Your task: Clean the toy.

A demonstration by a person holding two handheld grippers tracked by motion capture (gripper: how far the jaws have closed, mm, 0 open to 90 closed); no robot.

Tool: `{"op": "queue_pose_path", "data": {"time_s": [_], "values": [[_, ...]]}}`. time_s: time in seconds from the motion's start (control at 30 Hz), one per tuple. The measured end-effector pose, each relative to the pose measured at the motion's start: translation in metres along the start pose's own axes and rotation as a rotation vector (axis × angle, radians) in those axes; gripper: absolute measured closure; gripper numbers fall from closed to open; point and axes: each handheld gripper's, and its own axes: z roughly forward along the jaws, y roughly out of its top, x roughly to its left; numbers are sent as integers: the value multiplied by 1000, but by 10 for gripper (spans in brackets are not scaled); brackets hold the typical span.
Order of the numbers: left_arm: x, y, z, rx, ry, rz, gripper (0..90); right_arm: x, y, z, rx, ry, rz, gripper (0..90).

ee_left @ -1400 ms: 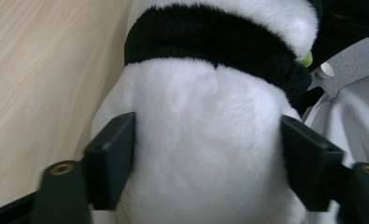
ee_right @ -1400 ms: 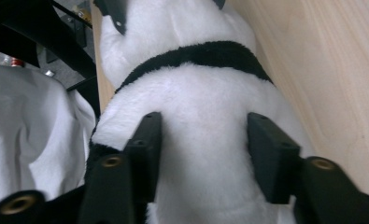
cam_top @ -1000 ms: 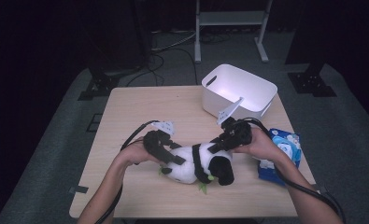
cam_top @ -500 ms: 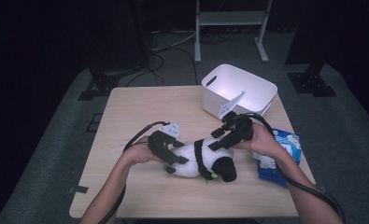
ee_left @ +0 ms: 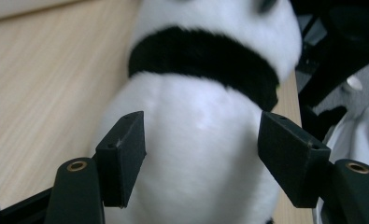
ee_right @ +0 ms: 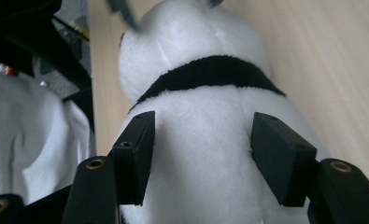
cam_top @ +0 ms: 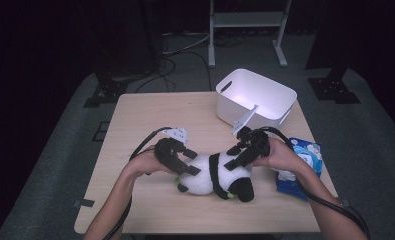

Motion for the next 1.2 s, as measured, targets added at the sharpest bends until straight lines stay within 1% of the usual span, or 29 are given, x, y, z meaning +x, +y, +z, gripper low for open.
{"op": "queue_pose_path", "data": {"time_s": [0.03, 0.1, 0.13, 0.2, 0.23, 0.27, 0.3, 0.33, 0.4, 0.47, 0.5, 0.57, 0.63, 0.7, 0.83, 0.93, 1.0, 1.03, 1.1, 1.13, 1.2], "values": [[0, 0, 1, 5, 0, 0, 316, 3, -1, 1, 12, 5, -11, 398], [0, -1, 6, 23, 0, -6, 307, 6, -1, 0, 19, -5, -27, 401], [0, -2, 9, 25, -9, -12, 298, 8, -1, 0, 24, -7, -28, 400], [-1, -4, 12, 35, -25, 3, 298, 10, -1, -1, 38, 7, -36, 398], [-2, -4, 13, 37, -26, 4, 299, 10, 0, -2, 36, 15, -39, 398], [-2, -4, 13, 37, -26, 4, 300, 10, 1, -5, 16, 20, -38, 405], [-3, -4, 13, 38, -41, 9, 303, 9, 1, -8, -5, 16, -36, 417], [-4, -4, 13, 42, -48, 22, 304, 9, 1, -10, -17, 7, -32, 413], [-7, -3, 14, 46, -57, 34, 307, 6, 3, -10, -10, -15, -23, 403], [-8, -2, 13, 48, -56, 37, 306, 2, 3, -5, 5, -17, -16, 400], [-8, -2, 13, 46, -60, 35, 305, 2, 3, -1, 23, -17, -16, 392], [-8, -1, 11, 37, -58, 39, 304, 3, 2, 4, 26, -2, -26, 390], [-8, 0, 9, 25, -45, 30, 286, 5, 1, 6, 33, 11, -28, 391], [-8, -1, 9, 14, -34, 29, 275, 7, -2, 9, 52, 26, -38, 390], [-8, -3, 15, 11, -49, 25, 244, 13, -7, 9, 57, 21, -66, 390], [-12, -6, 18, -2, -57, 28, 233, 16, -11, 9, 46, 23, -67, 388], [-14, -7, 18, -16, -53, 31, 231, 17, -12, 7, 36, 29, -70, 388], [-15, -8, 18, -23, -51, 33, 230, 17, -12, 6, 33, 31, -64, 391], [-16, -11, 17, -36, -44, 40, 223, 17, -11, 1, 4, 28, -73, 398], [-17, -12, 17, -42, -42, 40, 223, 17, -10, -1, -10, 21, -66, 397], [-18, -14, 17, -54, -39, 41, 221, 15, -9, -3, -19, 7, -63, 389]]}}
